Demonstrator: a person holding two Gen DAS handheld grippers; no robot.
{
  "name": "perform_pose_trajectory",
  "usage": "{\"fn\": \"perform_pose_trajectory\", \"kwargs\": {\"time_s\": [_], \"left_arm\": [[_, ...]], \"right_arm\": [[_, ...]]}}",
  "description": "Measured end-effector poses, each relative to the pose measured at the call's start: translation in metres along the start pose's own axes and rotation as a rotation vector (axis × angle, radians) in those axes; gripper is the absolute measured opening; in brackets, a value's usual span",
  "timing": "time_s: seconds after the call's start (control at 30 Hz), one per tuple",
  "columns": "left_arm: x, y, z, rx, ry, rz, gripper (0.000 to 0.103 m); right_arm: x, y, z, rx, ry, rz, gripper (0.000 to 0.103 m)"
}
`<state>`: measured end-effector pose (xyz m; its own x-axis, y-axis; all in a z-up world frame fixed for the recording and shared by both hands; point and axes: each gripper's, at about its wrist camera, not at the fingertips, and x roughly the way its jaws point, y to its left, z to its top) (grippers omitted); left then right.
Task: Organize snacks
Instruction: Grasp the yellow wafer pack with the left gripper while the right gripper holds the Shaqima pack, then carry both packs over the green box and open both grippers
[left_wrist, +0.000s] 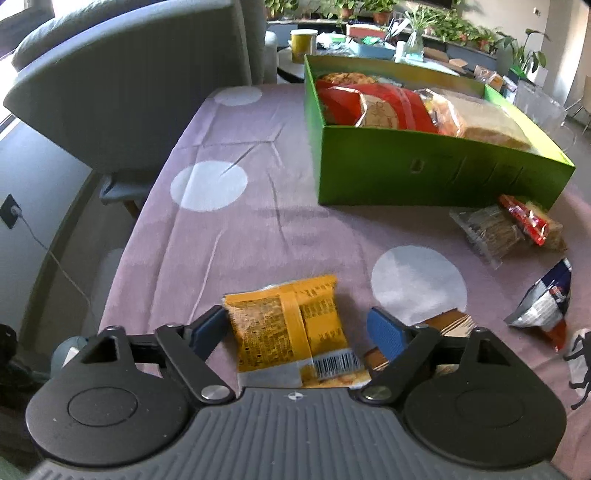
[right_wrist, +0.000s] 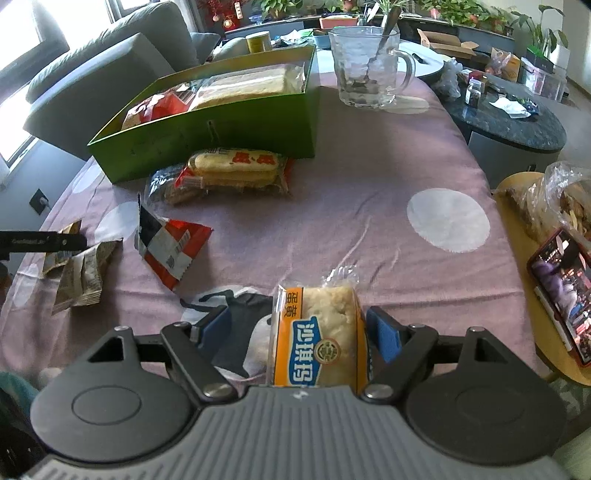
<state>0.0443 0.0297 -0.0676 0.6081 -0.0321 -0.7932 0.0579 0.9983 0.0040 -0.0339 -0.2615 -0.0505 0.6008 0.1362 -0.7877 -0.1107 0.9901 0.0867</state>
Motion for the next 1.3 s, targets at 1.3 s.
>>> {"fn": "perform_pose_trajectory", "kwargs": {"time_s": [1.3], "left_arm": [[-0.013,-0.085,0.168,0.147,-0.261,-0.201,0.054]], "right_arm": [[0.02,0.035,0.193,-0.024,-0.314,0.131,0.067]]}}
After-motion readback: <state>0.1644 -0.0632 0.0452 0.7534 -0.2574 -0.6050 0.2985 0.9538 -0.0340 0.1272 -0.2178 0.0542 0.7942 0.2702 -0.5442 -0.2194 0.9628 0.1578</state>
